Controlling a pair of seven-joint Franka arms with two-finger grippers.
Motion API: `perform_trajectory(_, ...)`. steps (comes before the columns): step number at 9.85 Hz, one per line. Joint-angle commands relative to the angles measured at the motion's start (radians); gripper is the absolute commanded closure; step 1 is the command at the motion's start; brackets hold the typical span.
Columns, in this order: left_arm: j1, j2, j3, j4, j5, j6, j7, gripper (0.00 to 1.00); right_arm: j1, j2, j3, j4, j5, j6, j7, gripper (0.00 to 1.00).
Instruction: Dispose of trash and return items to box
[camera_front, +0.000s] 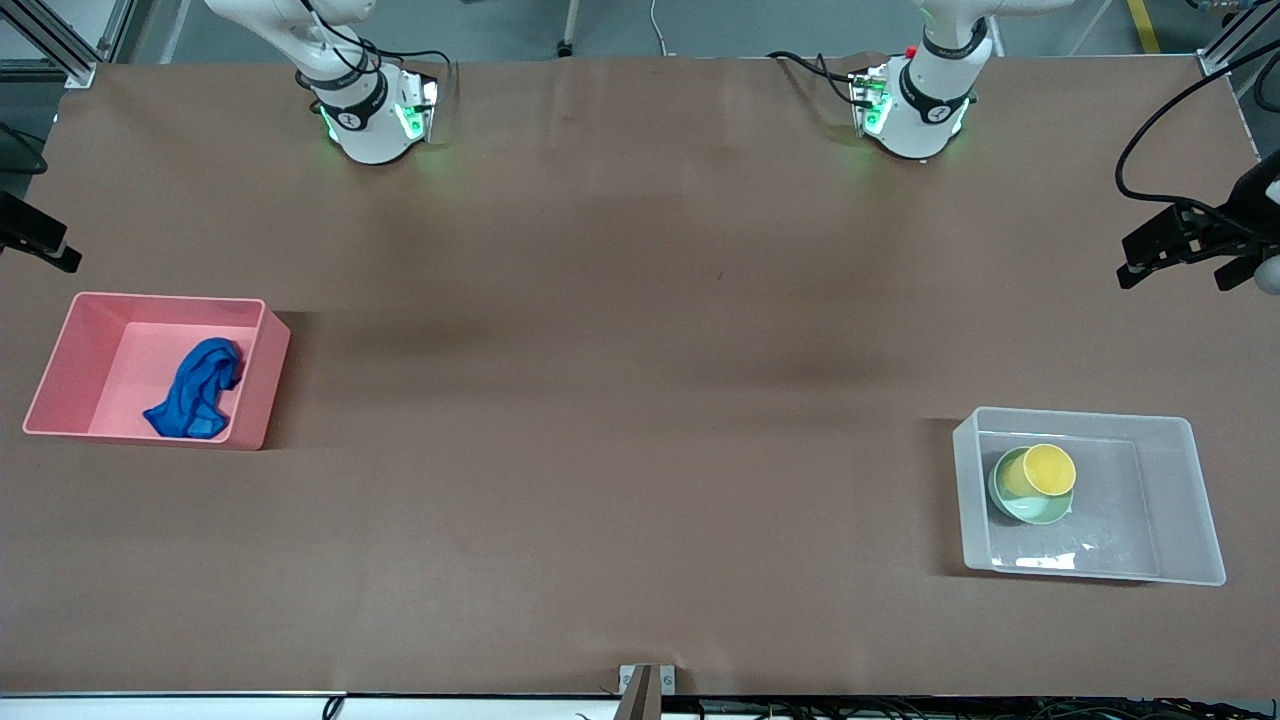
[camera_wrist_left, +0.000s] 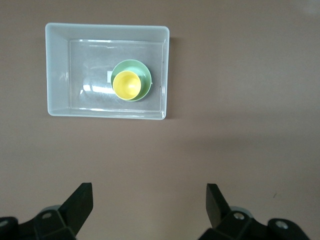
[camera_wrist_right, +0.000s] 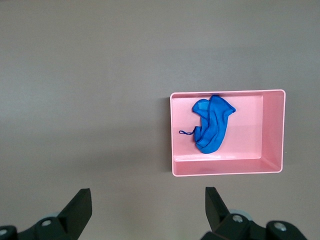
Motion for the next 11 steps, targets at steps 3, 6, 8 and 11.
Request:
perform_trajectory(3,-0.009,-0.048,0.007,-0.097,0.004,0.002,-0.017,0.0,-0.012,-0.015,0.007,-0.017,-0.004,-0.002,-0.012,0.0)
perform_trajectory(6,-0.012,-0.067,0.005,-0.127,0.007,0.025,-0.027,0.0,-0.012,-0.015,0.007,-0.017,-0.004,-0.002,-0.012,0.0)
perform_trajectory(8,-0.012,-0.069,0.002,-0.13,0.013,0.025,-0.037,0.0,-0.013,-0.015,0.007,-0.017,-0.004,-0.002,-0.012,0.0)
perform_trajectory(11,-0.007,-0.075,-0.024,-0.136,0.01,0.022,-0.04,0.0,-0.013,-0.015,0.007,-0.017,-0.004,-0.002,-0.012,0.0)
